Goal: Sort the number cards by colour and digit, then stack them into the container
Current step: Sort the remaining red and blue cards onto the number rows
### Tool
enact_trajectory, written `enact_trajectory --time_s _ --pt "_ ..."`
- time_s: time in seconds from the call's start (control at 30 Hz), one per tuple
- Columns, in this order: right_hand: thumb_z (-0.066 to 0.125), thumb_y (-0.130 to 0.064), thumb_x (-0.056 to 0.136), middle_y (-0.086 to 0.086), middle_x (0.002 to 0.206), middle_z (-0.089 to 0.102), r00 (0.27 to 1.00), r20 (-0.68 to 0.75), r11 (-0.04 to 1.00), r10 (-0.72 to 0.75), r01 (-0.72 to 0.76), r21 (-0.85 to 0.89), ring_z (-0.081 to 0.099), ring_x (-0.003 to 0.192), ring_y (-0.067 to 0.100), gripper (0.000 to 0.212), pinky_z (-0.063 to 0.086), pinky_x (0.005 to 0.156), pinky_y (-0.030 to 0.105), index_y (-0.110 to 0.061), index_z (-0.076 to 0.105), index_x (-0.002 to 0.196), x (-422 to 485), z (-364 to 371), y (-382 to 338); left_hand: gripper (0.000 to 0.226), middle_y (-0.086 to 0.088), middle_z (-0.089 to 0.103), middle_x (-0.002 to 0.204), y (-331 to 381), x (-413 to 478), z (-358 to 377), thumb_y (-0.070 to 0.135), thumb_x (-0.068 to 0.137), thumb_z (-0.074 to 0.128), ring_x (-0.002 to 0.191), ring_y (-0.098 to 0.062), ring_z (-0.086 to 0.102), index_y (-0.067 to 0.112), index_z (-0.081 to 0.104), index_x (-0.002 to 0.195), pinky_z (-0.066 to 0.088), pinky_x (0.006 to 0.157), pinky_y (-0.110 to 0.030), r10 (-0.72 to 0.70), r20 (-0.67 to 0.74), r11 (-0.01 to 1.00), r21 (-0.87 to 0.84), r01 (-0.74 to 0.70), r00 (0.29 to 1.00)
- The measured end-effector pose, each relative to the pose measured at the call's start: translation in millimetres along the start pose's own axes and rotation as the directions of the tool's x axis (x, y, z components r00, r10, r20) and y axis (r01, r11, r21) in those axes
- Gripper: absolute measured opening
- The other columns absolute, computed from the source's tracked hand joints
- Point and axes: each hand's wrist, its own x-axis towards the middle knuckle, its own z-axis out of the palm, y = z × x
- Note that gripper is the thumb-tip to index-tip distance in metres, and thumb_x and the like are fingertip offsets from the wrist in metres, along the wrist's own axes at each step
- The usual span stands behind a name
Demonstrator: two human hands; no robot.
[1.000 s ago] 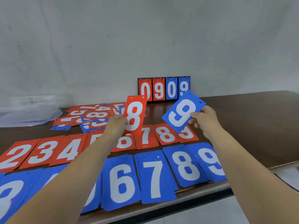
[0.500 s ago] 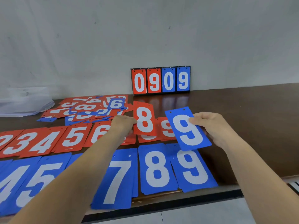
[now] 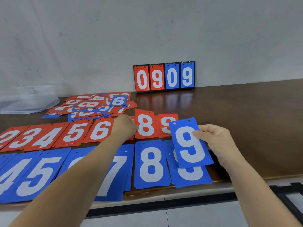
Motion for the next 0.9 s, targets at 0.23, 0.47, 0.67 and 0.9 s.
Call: enact_trajectory --time_s 0.23,0.47,0.67,0.9 --pt "0.071 -0.012 0.087 0.005 0.082 0.075 0.998 -0.043 0.999 -0.046 0.045 -0.020 0.073 0.072 0.019 0.011 0.061 0.065 0.040 -0.006 0.066 0.095 -13 1 9 0.015 -0.004 0.058 0.075 3 1 9 0.024 0.088 0.067 0.072 -0.019 0.060 0.011 0.061 0.085 0.051 0.061 -0.025 0.105 -0.061 0.953 0.291 -0.083 0.993" --pt "0.071 -0.028 0.083 -0.013 0.082 0.063 0.967 -0.139 0.812 -0.215 0.098 -0.575 0.060 0.080 0.009 0.012 0.046 0.058 0.027 -0.027 0.062 0.092 -19 10 28 0.020 -0.005 0.063 0.090 8 -2 9 0.023 0.089 0.066 0.083 -0.020 0.062 0.012 0.063 0.105 0.053 0.067 -0.028 0.145 -0.057 0.923 0.366 -0.114 0.988" --pt "0.072 -0.029 0.083 -0.015 0.099 0.052 0.955 -0.106 0.716 -0.276 0.131 -0.686 0.049 0.096 0.007 0.028 0.041 0.064 0.023 -0.033 0.056 0.105 -16 11 29 0.046 -0.002 0.063 0.121 6 -12 1 0.037 0.088 0.066 0.105 -0.021 0.061 0.021 0.053 0.130 0.056 0.081 -0.035 0.248 -0.118 0.903 0.388 -0.185 0.962" --pt "0.072 -0.031 0.084 -0.012 0.107 0.059 0.944 -0.003 0.697 -0.331 0.242 -0.675 0.053 0.096 0.006 0.030 0.048 0.074 0.027 -0.030 0.057 0.110 4 33 5 0.059 0.000 0.057 0.135 -3 -15 -14 0.040 0.086 0.069 0.119 -0.019 0.057 0.022 0.048 0.138 0.053 0.088 -0.035 0.286 -0.152 0.929 0.288 -0.234 0.946"
